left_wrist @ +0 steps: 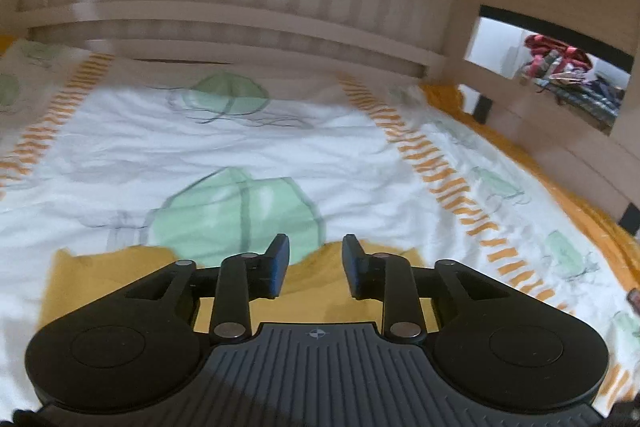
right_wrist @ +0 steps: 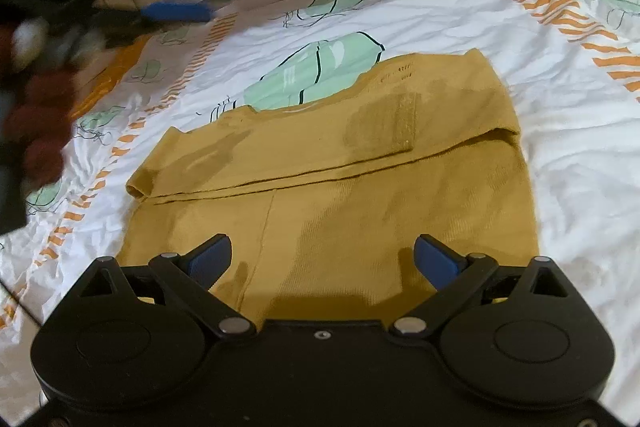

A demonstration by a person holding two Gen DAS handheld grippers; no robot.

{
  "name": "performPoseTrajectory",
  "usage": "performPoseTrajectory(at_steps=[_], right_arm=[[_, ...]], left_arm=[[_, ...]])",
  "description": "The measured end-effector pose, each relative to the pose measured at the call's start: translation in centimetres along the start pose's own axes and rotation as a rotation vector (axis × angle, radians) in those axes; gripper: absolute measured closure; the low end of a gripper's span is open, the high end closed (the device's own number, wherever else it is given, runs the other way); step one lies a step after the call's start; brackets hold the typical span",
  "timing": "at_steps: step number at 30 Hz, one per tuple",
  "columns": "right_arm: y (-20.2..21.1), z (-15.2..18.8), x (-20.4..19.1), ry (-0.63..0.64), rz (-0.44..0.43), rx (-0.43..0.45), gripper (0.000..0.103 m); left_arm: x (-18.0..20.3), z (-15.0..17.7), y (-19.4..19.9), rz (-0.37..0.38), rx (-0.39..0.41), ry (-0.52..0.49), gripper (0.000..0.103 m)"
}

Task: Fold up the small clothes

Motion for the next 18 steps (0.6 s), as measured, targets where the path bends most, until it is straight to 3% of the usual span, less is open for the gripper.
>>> performPoseTrajectory(at_steps=[6,8,10,12,18], right_arm=[[-0.1,-0.6,-0.6,0.073,0.001,0.060,0.006],[-0.5,-1.2,-0.6,0.078,0.016,0.070,0.013],[-1.3,-2.0,-0.4,0.072,0.027,0.063,0.028],[-2.2,-2.9,-0.1,0.050,0.028,0.051,0.035],[-4.1,-5.2,0.1,0.055,0.103,0.088,0.035]], left_arm=[[-4.8,5.4,2.5,-0.157,-0.120,0.064,0.071],[-6.7,7.5,3.0,-0.199,-0.166,0.098,0.071],[-8.3,9.6,3.5,-0.230,-0.192,0.129,0.071],[-9.5,11.1,3.9,-0.251,-0.209,0.147,0.071],[-10.5,14.0,3.3,-0.244,-0.242,0.147,0.071]])
Point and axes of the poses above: each gripper's, at about its wrist camera, not at the fingertips, and y roughly against the way its jaws point, x to its right, z to its underside, the point moved 2 cm from there along -y, roughly the way its jaws point, and after that the axes turned 11 degrees about -y, right-handed, at the moved point
